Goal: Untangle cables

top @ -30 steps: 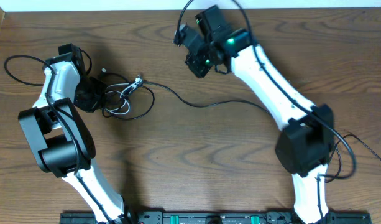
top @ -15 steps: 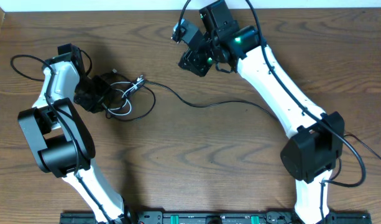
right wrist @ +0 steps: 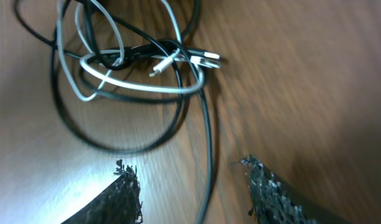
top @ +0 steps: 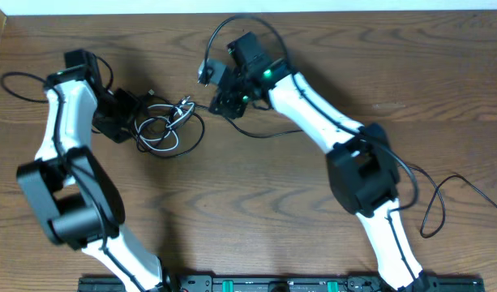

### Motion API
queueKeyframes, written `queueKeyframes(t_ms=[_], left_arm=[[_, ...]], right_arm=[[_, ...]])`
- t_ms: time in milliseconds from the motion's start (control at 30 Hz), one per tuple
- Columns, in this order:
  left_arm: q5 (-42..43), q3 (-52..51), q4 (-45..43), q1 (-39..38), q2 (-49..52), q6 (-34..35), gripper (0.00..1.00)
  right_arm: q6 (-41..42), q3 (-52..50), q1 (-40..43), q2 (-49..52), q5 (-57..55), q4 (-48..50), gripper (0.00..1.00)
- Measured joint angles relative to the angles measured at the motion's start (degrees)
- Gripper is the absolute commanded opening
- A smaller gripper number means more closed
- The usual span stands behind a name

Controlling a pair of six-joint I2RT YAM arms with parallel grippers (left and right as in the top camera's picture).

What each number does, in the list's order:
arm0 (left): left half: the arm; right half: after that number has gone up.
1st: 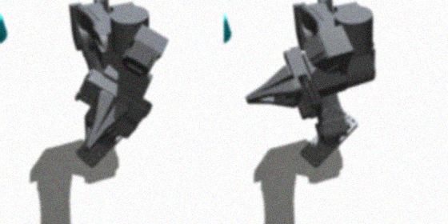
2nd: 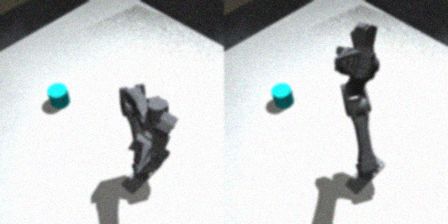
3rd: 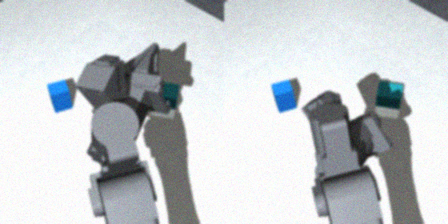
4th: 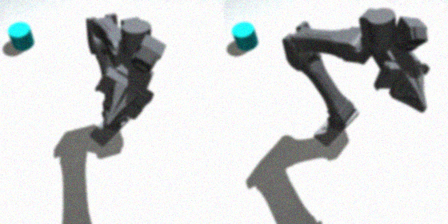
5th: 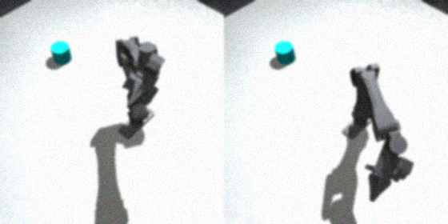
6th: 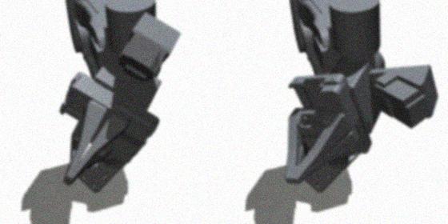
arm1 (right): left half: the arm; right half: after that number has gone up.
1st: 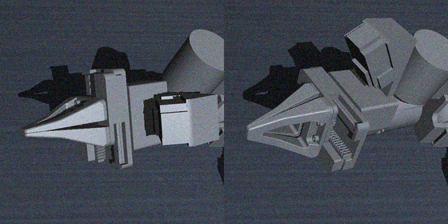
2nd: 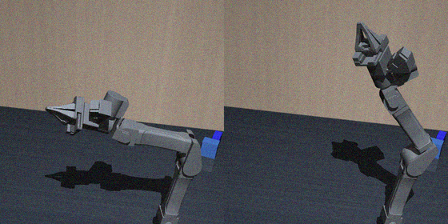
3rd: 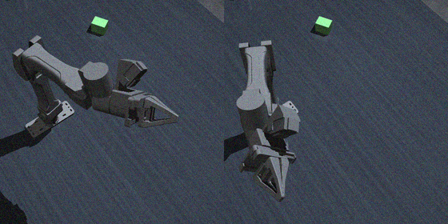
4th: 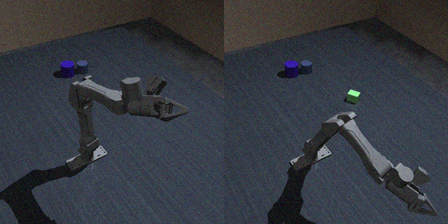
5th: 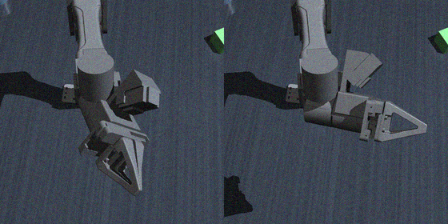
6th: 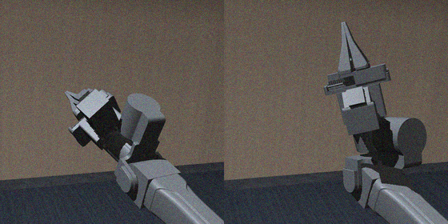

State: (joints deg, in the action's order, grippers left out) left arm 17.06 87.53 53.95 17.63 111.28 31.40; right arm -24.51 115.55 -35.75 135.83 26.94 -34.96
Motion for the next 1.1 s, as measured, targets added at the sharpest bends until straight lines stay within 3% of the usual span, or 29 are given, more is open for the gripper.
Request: queueKeyframes(t_ms=[33, 67, 367, 700, 967, 1100], left_arm=[[-0.31, 0.07, -0.31, 0.07, -1.31, 0.63, 0.85], [-0.50, 0.20, -0.35, 0.11, -2.60, 1.11, 0.87], [-0.68, 0.11, 5.22, -1.62, -5.27, 8.00, 0.87], [-0.37, -7.80, -2.99, -9.66, -5.25, 20.74, 0.86], [0.07, -12.17, -12.02, -13.99, -4.90, 27.43, 0.74], [0.31, -14.32, -17.22, -14.10, -4.68, 29.62, 0.61]], right_arm=[[-0.02, 0.00, -0.26, 1.11, 0.11, 1.22, 0.56], [-0.02, -0.02, -0.68, 1.97, 0.13, 2.23, 0.56], [0.24, -0.04, -2.10, 8.63, 0.48, 11.69, 0.57], [1.09, -0.04, -2.10, 10.78, 1.40, 15.87, 0.58], [1.09, -0.04, -2.10, 10.80, 1.66, 15.93, 0.59], [1.09, -0.04, -2.10, 10.80, 1.70, 15.93, 0.59]])
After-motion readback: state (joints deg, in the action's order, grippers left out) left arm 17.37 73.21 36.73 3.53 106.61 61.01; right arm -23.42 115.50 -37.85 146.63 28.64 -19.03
